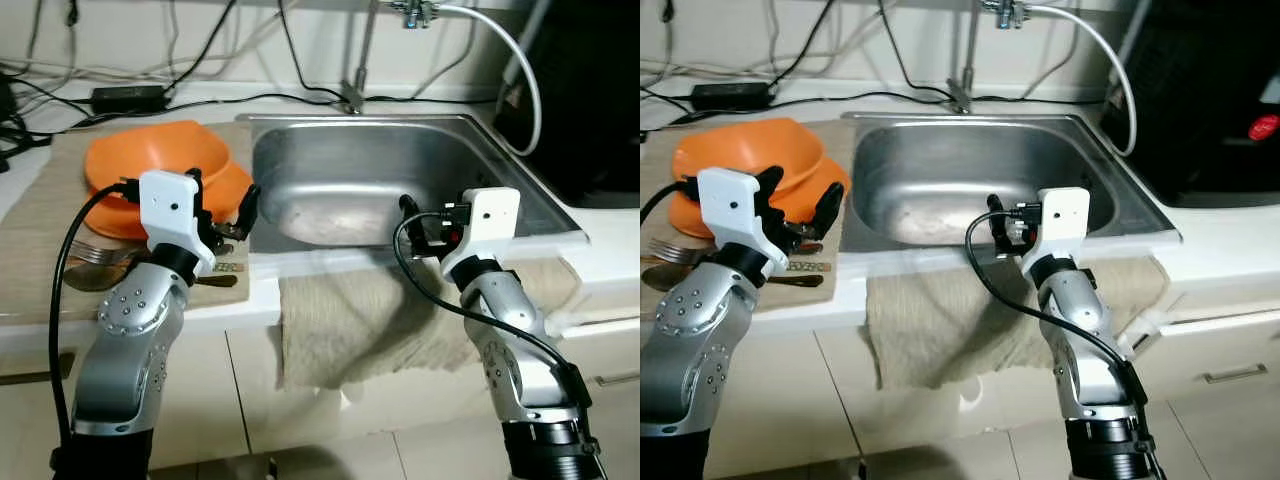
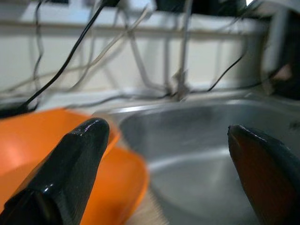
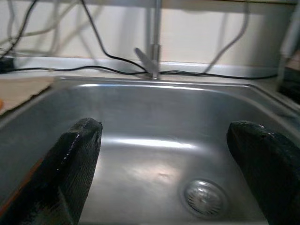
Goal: Kitchen organization
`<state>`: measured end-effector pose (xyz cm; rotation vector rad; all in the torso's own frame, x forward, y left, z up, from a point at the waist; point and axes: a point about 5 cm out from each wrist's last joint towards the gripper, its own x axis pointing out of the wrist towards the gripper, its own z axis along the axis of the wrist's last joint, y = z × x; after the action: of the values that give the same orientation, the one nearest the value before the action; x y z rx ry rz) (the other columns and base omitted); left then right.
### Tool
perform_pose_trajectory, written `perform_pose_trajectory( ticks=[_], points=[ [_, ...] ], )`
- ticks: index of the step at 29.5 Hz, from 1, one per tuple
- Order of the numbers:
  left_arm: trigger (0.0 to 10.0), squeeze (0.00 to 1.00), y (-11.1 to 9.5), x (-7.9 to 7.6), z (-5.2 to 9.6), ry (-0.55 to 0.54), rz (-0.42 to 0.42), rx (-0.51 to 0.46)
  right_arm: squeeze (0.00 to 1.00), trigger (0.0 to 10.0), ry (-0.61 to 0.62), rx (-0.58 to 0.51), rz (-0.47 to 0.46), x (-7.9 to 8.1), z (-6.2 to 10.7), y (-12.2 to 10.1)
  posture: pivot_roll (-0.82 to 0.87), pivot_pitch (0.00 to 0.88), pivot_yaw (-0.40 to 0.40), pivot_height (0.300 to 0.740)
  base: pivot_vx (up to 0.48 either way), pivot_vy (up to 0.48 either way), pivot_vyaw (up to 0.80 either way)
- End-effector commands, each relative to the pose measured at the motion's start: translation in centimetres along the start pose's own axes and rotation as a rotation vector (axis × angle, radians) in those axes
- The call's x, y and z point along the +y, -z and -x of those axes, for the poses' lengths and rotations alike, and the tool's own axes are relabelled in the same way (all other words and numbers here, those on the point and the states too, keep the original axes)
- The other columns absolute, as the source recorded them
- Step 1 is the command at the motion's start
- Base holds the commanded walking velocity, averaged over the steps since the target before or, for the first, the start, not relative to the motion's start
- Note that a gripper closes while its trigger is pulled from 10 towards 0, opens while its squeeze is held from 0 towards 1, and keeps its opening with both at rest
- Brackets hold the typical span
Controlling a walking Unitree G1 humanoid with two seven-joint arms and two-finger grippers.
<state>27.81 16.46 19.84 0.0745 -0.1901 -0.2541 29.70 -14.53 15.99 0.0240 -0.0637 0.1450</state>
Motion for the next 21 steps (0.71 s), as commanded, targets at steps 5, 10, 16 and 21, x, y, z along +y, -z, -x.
perform_pose_trajectory(
  ticks=[5, 10, 16, 21],
  points=[
    [10.0, 0.0, -1.32, -0.31, 0.31, 0.004, 0.021, -0.084, 0.0, 10.0, -0.009, -0.021, 0.002, -0.02, 0.11, -0.39, -0.05, 0.0, -0.052, 0.74, 0.0, -0.48, 0.0],
    [10.0, 0.0, -1.47, -0.4, 0.24, -0.006, 0.046, -0.089, 0.0, 10.0, -0.013, -0.025, 0.0, -0.01, 0.09, -0.48, -0.05, 0.0, -0.051, 0.74, 0.0, -0.149, 0.0],
    [10.0, 0.0, -1.35, -0.03, 0.28, -0.031, -0.01, -0.055, 0.0, 10.0, -0.05, -0.043, -0.015, 0.24, 0.0, -0.83, -0.05, 0.0, -0.054, 0.74, 0.0, 0.0, 0.0],
    [10.0, 0.0, -1.49, 0.1, 0.33, -0.037, -0.036, -0.062, 0.0, 10.0, -0.096, -0.055, 0.026, 0.68, 0.0, -1.06, -0.05, 0.0, -0.054, 0.74, 0.0, 0.0, 0.0]
  ],
)
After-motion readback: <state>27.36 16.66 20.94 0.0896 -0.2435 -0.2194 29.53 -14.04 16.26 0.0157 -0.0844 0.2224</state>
